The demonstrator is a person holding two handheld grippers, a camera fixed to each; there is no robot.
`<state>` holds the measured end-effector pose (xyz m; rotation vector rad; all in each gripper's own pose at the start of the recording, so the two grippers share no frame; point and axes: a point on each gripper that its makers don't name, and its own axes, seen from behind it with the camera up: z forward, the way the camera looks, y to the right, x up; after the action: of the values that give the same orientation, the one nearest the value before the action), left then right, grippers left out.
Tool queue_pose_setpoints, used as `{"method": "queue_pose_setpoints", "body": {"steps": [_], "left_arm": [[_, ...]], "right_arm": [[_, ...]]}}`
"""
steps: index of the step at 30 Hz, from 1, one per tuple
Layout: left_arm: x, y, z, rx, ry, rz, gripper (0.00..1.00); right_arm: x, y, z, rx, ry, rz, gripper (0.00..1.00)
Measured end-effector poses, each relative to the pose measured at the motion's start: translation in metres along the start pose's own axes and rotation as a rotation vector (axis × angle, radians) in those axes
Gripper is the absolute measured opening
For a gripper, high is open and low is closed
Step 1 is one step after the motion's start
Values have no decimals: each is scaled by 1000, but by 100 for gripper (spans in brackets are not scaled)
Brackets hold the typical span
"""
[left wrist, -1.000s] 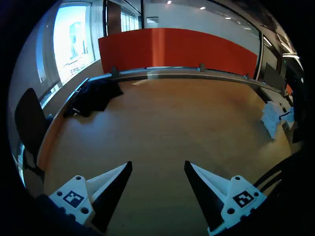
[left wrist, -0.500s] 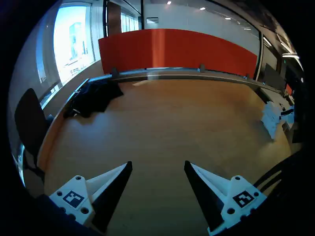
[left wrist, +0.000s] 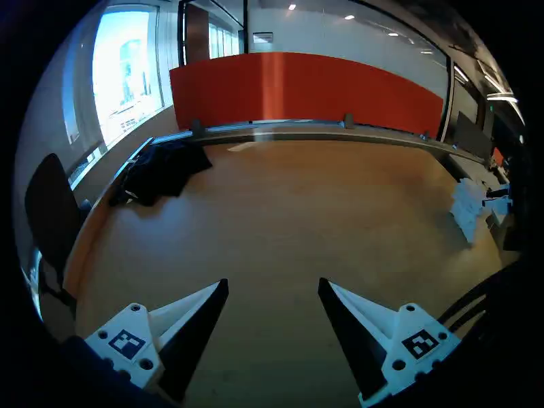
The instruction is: Fold towel
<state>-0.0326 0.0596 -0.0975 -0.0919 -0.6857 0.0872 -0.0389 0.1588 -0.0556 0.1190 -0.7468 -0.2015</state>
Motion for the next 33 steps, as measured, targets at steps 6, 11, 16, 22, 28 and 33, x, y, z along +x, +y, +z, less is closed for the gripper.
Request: {"method": "queue_pose_setpoints", "body": {"steps": [6,11,16,22,28,33], "left_arm": [[5,-1,1,1,11,-4,99],[12,-1,2,1,24,-5,98],[22,-2,4,0,45,-5,99],[37,-3,6,1,77,-12,99],[56,-5,8,3,124,-21,99],[70,-7,9,6,160,-30,98]], "right_arm": [[6,-1,-3,-18,35,25,100],[17,-4,-8,-33,85,40,100],[29,-9,-14,-41,142,61,100],[46,-13,-21,-59,225,89,100],[71,-14,-34,-87,337,110,100],[93,-12,-46,-126,435,125,100]]}}
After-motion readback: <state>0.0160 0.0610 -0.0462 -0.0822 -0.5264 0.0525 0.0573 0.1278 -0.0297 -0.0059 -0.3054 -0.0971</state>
